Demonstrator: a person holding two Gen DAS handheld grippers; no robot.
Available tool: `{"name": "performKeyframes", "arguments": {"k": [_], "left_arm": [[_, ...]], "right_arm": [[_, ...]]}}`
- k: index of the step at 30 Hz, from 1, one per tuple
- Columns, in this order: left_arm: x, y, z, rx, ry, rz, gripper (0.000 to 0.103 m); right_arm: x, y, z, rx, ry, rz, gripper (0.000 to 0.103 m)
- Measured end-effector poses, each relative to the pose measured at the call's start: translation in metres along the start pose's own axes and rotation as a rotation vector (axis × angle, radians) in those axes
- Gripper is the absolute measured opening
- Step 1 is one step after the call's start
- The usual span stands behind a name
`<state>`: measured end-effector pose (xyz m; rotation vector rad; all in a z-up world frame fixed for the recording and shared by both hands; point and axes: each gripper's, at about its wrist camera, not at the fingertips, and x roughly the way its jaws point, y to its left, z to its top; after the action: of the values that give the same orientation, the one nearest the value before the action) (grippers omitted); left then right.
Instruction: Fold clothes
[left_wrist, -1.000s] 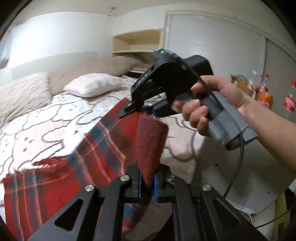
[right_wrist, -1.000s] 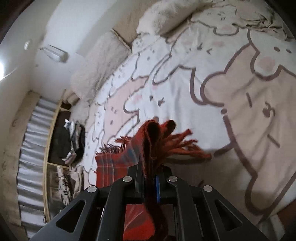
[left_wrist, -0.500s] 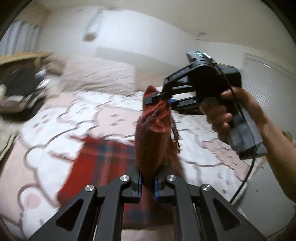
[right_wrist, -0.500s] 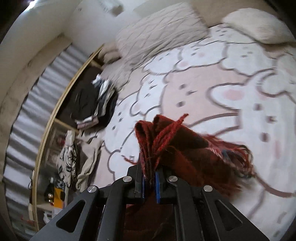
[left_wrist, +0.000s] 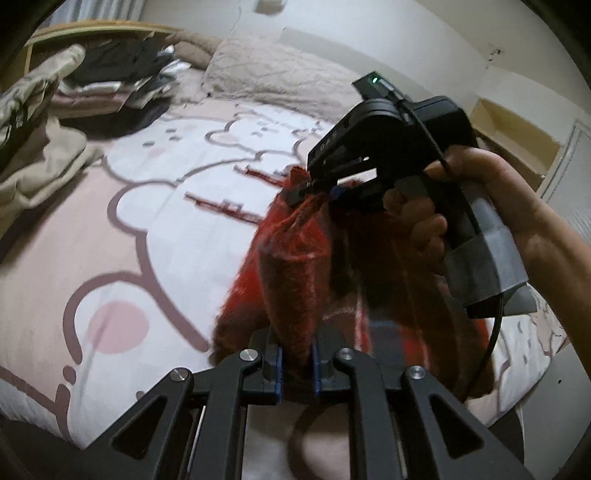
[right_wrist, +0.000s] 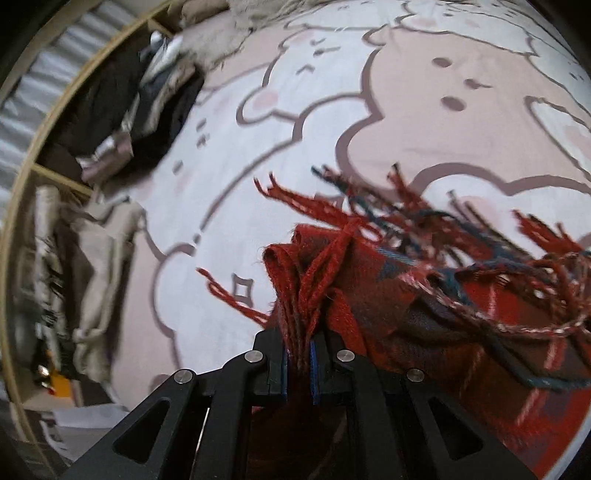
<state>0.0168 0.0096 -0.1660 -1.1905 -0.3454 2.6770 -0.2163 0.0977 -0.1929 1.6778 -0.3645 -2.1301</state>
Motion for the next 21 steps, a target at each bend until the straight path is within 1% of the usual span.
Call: {"name": "performKeyframes", "arguments": {"k": [1, 2, 3, 4, 6, 8, 10, 11, 13, 14, 15, 17, 18, 19, 20, 21], "left_arm": [[0.001, 0.003, -0.002, -0.008, 0.008, 0.004, 0.018], [0.002, 0.006, -0.002, -0.015, 0.013, 0.014, 0.023], [0.002, 0.007, -0.002, -0.020, 0.014, 0.029, 0.033], [0.002, 0.010, -0.001, -0.026, 0.014, 0.044, 0.042], [-0.001, 0.016, -0.001, -0.035, 0.006, 0.071, 0.050], [-0.007, 0.025, 0.003, -0.039, -0.009, 0.101, 0.050], [-0.018, 0.037, 0.009, -0.039, -0.036, 0.150, 0.050], [-0.024, 0.042, 0.013, -0.040, -0.049, 0.171, 0.050], [-0.037, 0.050, 0.022, -0.042, -0.076, 0.192, 0.050], [-0.043, 0.053, 0.029, -0.038, -0.089, 0.191, 0.050], [-0.048, 0.053, 0.036, -0.027, -0.099, 0.181, 0.050], [-0.053, 0.045, 0.051, 0.016, -0.104, 0.132, 0.050], [-0.051, 0.037, 0.060, 0.044, -0.095, 0.088, 0.050], [-0.046, 0.026, 0.069, 0.078, -0.079, 0.032, 0.050], [-0.037, 0.017, 0.076, 0.108, -0.054, -0.009, 0.050], [-0.023, 0.010, 0.079, 0.131, -0.016, -0.023, 0.050]], "right_arm": [[0.002, 0.001, 0.000, -0.012, -0.004, 0.003, 0.015], [0.005, 0.002, -0.001, -0.023, -0.008, 0.005, 0.025], [0.002, 0.004, 0.000, -0.026, -0.017, 0.031, 0.033], [-0.003, 0.005, 0.001, -0.025, -0.028, 0.067, 0.052], [-0.026, 0.007, 0.002, -0.019, -0.084, 0.123, 0.066], [-0.053, 0.008, 0.002, -0.015, -0.148, 0.179, 0.066], [-0.091, -0.003, -0.006, -0.006, -0.239, 0.226, 0.066], [-0.111, -0.012, -0.014, -0.013, -0.291, 0.221, 0.062], [-0.142, -0.026, -0.035, -0.076, -0.385, 0.117, 0.054], [-0.152, -0.032, -0.046, -0.110, -0.421, 0.046, 0.054], [-0.160, -0.037, -0.057, -0.144, -0.454, -0.031, 0.054], [-0.170, -0.052, -0.082, -0.177, -0.481, -0.148, 0.054], [-0.172, -0.059, -0.093, -0.179, -0.482, -0.176, 0.054], [-0.172, -0.064, -0.104, -0.183, -0.481, -0.190, 0.054], [-0.172, -0.069, -0.114, -0.191, -0.481, -0.204, 0.054], [-0.168, -0.071, -0.123, -0.207, -0.467, -0.215, 0.054]]}}
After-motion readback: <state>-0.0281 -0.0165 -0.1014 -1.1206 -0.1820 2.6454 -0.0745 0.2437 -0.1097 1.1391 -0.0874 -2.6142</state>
